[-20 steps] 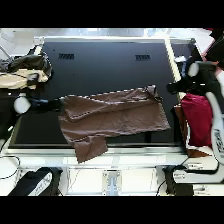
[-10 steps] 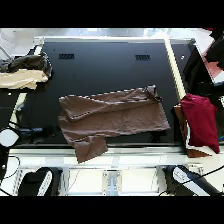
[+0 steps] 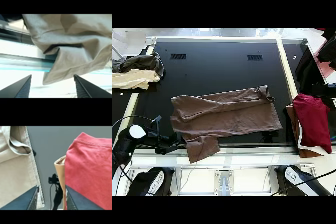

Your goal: Fold the shirts.

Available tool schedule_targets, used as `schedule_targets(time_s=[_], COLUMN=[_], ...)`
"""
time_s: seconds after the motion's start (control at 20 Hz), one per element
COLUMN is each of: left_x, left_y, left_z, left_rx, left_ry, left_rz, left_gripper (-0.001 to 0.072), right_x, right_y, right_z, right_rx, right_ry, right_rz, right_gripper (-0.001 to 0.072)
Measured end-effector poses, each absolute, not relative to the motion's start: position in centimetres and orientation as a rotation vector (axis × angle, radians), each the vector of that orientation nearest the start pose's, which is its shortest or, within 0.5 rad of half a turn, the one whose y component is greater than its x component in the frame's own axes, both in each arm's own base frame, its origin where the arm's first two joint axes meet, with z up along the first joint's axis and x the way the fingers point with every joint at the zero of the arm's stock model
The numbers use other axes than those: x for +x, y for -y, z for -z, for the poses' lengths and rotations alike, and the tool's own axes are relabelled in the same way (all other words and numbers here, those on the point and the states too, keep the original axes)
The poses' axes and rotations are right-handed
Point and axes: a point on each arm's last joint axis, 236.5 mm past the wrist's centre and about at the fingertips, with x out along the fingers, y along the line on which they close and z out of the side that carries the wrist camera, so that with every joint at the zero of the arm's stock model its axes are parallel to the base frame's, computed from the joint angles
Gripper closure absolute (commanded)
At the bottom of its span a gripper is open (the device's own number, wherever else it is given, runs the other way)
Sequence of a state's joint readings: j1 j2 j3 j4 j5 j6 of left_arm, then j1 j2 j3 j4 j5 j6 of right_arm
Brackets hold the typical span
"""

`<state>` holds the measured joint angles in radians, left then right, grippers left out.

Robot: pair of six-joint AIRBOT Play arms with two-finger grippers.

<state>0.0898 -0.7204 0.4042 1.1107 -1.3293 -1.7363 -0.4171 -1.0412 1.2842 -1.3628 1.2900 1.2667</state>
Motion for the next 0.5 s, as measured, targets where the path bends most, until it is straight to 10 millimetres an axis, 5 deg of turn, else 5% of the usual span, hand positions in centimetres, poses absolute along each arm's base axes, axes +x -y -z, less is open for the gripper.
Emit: schedule_targets(time_s=[0.5], left_x=[15.0], left_y=[12.6], left_z=[9.2], left_rx=[-0.749], left_ry=[-1.696], left_rz=[0.118], left_gripper=[0.011], right_x=[34.9], right_y=[10.2], right_z=[-13.8], right_rx=[0.092], right_ry=[-1.005], right_rz=[0.067], right_gripper=[0.0322])
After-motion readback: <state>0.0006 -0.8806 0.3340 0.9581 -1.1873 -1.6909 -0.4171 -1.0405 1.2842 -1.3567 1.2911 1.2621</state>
